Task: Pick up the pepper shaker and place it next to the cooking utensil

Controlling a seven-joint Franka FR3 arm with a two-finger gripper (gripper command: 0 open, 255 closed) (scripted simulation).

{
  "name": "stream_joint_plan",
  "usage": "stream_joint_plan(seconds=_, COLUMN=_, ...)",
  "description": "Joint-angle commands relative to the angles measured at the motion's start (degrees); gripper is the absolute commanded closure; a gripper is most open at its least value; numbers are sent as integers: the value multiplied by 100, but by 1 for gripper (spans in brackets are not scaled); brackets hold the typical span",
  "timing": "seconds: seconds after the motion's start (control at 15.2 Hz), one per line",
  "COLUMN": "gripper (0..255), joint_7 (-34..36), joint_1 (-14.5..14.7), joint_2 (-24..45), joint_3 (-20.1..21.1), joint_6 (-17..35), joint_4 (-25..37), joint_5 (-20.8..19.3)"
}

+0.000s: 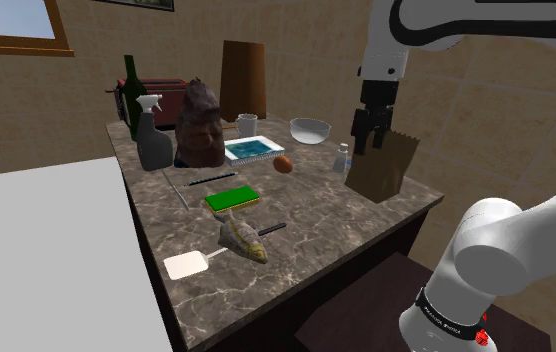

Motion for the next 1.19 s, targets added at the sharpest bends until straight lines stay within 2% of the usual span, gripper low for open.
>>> stream_joint_plan(seconds=0.0, gripper=0, joint_7=0, joint_1=0, joint_2=0, joint_3=0, joint_6=0, joint_4=0, joint_5=0)
stream_joint_plan(seconds=0.4, gripper=0, joint_7=-619, joint_1=-204, joint_2=691, joint_3=-608, joint_6=738, joint_4=160, joint_5=-334)
stream_joint_plan(seconds=0.73, gripper=0, joint_7=-1146, joint_1=-350, joint_2=1410, joint_3=-1082, joint_6=1311, joint_4=479, joint_5=-438)
stream_joint_plan(seconds=0.92, gripper=0, joint_7=-1541, joint_1=-629, joint_2=1918, joint_3=-1181, joint_6=1622, joint_4=751, joint_5=-341)
stream_joint_plan(seconds=1.12, gripper=0, joint_7=-1989, joint_1=-1154, joint_2=2477, joint_3=-1032, joint_6=1890, joint_4=1084, joint_5=-119)
